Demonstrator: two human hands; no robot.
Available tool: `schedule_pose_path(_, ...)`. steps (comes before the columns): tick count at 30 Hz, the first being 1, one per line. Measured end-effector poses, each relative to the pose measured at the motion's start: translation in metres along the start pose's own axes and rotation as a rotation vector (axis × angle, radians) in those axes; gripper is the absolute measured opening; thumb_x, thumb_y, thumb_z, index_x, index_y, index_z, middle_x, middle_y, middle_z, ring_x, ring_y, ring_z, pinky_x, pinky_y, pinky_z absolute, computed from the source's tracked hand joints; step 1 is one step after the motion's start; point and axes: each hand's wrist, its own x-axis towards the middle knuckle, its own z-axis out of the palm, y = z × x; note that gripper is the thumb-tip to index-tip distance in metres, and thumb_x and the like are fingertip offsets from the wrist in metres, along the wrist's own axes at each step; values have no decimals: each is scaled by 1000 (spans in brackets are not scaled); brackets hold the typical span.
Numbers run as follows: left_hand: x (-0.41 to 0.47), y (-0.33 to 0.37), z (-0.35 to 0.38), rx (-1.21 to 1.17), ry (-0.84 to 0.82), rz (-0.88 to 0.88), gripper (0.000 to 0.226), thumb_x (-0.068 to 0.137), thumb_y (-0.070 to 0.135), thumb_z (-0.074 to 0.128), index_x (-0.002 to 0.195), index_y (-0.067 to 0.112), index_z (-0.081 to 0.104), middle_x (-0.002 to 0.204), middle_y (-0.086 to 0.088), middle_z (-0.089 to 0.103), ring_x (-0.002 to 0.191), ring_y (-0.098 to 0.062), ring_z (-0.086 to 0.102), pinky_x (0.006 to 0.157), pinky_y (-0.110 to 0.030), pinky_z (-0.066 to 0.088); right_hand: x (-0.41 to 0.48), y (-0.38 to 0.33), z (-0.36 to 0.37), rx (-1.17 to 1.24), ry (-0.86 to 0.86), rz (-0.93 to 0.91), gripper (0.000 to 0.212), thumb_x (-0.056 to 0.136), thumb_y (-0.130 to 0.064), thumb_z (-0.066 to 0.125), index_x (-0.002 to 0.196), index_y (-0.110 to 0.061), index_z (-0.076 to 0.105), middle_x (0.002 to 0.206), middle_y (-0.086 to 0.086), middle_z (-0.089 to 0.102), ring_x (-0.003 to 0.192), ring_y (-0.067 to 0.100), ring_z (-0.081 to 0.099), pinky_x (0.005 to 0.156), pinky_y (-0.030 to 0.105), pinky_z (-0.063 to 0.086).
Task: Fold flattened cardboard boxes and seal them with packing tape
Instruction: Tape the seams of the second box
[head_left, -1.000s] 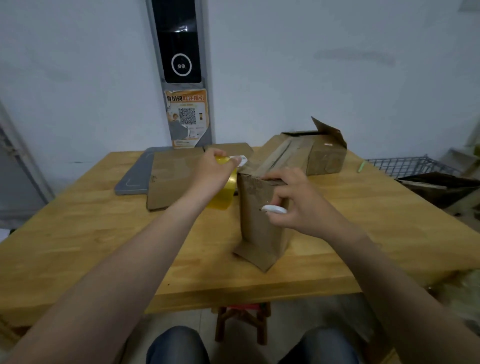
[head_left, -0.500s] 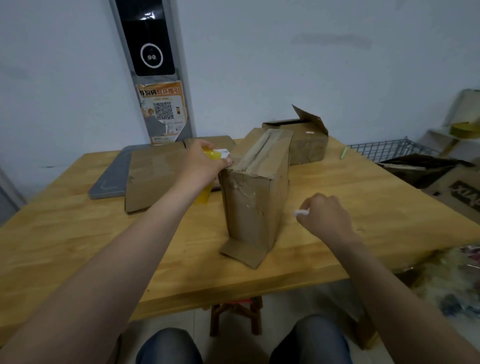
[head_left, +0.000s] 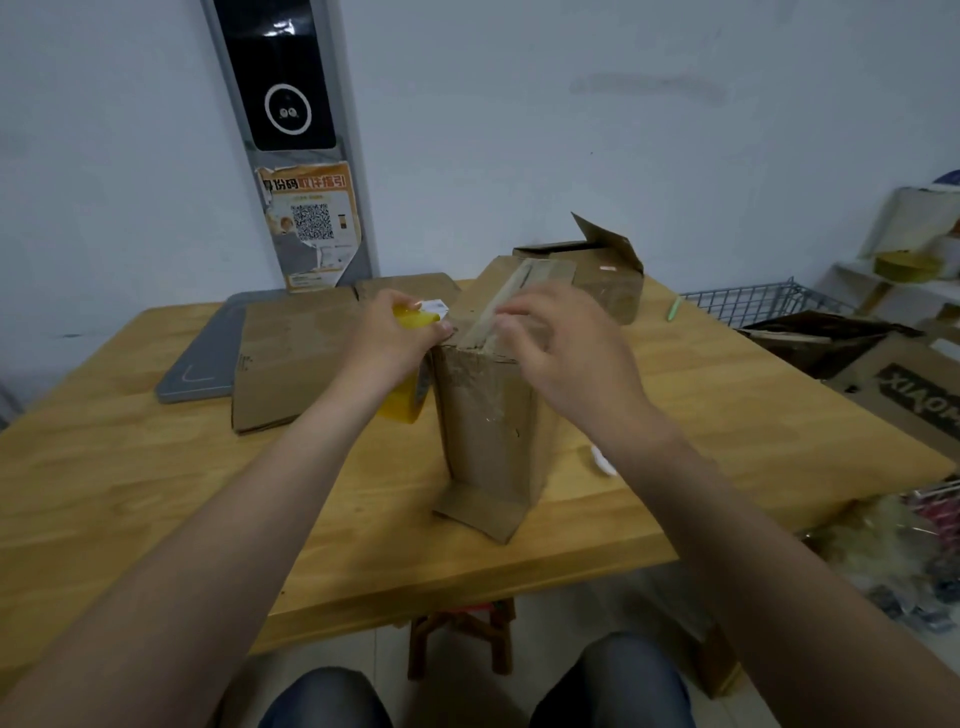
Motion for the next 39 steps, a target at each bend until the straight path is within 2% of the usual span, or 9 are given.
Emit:
schedule_pose_path(2, 2, -2, 0, -7, -9, -1, 49, 86, 40, 79, 126, 23, 58, 119, 6, 54, 106, -16, 52, 84, -33, 42, 4, -6, 17, -147, -99, -44, 37, 92, -62, 54, 115, -39, 72, 121, -12, 67, 119, 13, 56, 119, 46, 30)
schedule_pose_path(5, 3, -5, -2, -13, -15, 22, 46, 86, 40, 79, 124, 23, 60, 119, 6, 56, 107, -16, 54, 85, -33, 44, 3, -1, 36, -228, -80, -111, 30, 88, -54, 67, 115, -42, 73, 114, -14, 71, 113, 13, 62, 124, 55, 16)
schedule_pose_path(10, 6, -3, 2, 16, -16, 74, 36, 88, 38, 78, 114, 25, 56, 94, 15, 53, 73, -2, 51, 61, -22, 41, -8, 11, 49, -434, 22, -233, 49, 79, -47, 79, 125, -35, 68, 117, -10, 68, 114, 19, 62, 122, 61, 14)
schedule_pose_path(19, 9, -2, 11, 23, -4, 96, 35, 90, 42, 75, 117, 26, 58, 85, 17, 52, 69, 6, 47, 65, -21, 41, -23, 36, 50, -545, -10, -257, 104, 60, -61, 85, 151, -33, 43, 136, 5, 53, 140, 29, 42, 121, 64, 16)
schedule_pose_path(23, 8, -2, 14, -27, -10, 86, 38, 90, 40, 75, 121, 23, 59, 99, 17, 53, 83, -1, 52, 67, -24, 39, -21, 41, 42, -315, -13, -224, 79, 75, -66, 74, 141, -28, 55, 133, -4, 58, 133, 18, 47, 115, 56, 35)
schedule_pose_path(25, 7, -3, 15, -50, -14, 74, 41, 89, 40, 76, 122, 23, 60, 112, 10, 55, 95, -7, 53, 73, -26, 39, -17, 33, 38, -199, 42, -124, 53, 86, -66, 62, 126, -31, 66, 120, -10, 63, 119, 10, 52, 97, 39, 52)
schedule_pose_path(28, 1, -2, 18, -78, 0, 44, 40, 87, 40, 78, 119, 23, 61, 115, 7, 57, 104, -12, 54, 82, -30, 40, -8, 17, 38, -268, 75, -10, 27, 85, -60, 66, 97, -36, 64, 100, -15, 55, 103, 9, 46, 62, 31, 50)
schedule_pose_path(32, -8, 0, 13, -85, 16, 16, 43, 87, 40, 78, 122, 24, 60, 121, 5, 57, 109, -13, 52, 83, -30, 40, -8, 17, 40, -370, -66, -62, 47, 76, -57, 78, 106, -31, 53, 115, -9, 48, 112, 14, 40, 59, 29, 47)
schedule_pose_path(39, -21, 14, 9, -33, -20, 9, 48, 85, 44, 80, 124, 26, 60, 112, 10, 55, 90, -9, 55, 62, -20, 36, -13, 34, 16, -315, -178, -124, 62, 73, -49, 84, 122, -28, 53, 124, -7, 48, 119, 14, 39, 69, 31, 54)
